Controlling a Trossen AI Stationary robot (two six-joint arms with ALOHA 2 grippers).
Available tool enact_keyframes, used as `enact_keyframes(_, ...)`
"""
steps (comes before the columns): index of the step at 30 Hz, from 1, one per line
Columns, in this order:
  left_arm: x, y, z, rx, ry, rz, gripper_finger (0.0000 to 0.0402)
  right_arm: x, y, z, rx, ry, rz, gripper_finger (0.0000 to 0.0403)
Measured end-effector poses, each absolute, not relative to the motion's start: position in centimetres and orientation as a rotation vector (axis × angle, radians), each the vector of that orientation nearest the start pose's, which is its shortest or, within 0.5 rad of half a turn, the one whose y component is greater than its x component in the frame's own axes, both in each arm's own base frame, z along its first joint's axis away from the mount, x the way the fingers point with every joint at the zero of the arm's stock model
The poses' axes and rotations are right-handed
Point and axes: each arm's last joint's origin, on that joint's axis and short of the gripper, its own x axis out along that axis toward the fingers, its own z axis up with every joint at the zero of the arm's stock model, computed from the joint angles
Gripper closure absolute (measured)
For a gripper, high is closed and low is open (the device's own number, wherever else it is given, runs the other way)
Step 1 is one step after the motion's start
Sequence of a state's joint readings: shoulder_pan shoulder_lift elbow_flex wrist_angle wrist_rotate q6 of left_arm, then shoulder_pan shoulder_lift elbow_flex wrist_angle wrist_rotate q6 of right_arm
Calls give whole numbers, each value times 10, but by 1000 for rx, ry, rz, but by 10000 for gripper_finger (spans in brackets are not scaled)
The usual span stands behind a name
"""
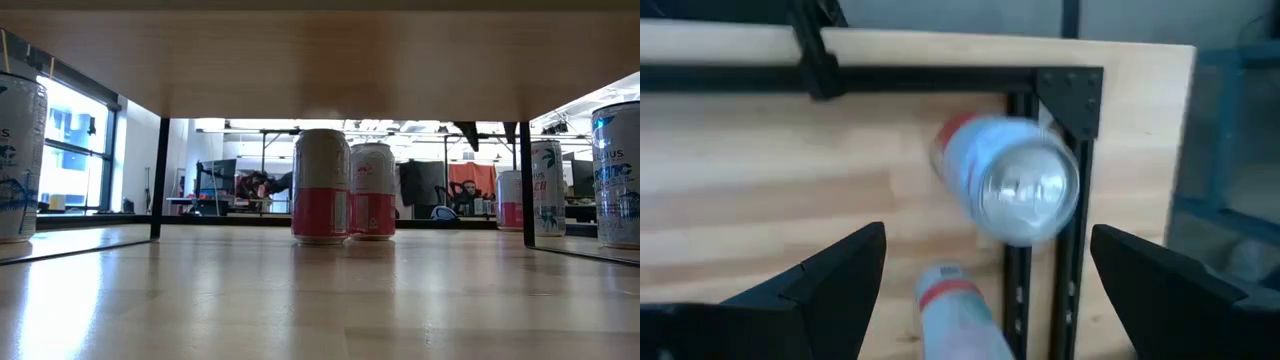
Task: Place canned beverage on shelf
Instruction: Put the top pink and white bottle on the shelf
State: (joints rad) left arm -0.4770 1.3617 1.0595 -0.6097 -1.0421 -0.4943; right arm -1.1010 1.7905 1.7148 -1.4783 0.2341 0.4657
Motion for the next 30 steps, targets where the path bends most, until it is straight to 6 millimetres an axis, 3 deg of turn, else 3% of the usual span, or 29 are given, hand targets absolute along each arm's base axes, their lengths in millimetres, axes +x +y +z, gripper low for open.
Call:
enact_keyframes(5,247,-100,279,164,539,648,60,125,-314,295,1118,1329,-1292,64)
enact_keyframes(13,247,-100,278,133,541,651,60,117,-328,282,1210,1297,-1143,68)
enact_keyframes(23,247,-99,279,146,508,693,60,122,-341,298,1038,1244,-1152,71)
enact_keyframes(30,248,-95,280,138,490,728,60,131,-351,274,994,1392,-1138,86)
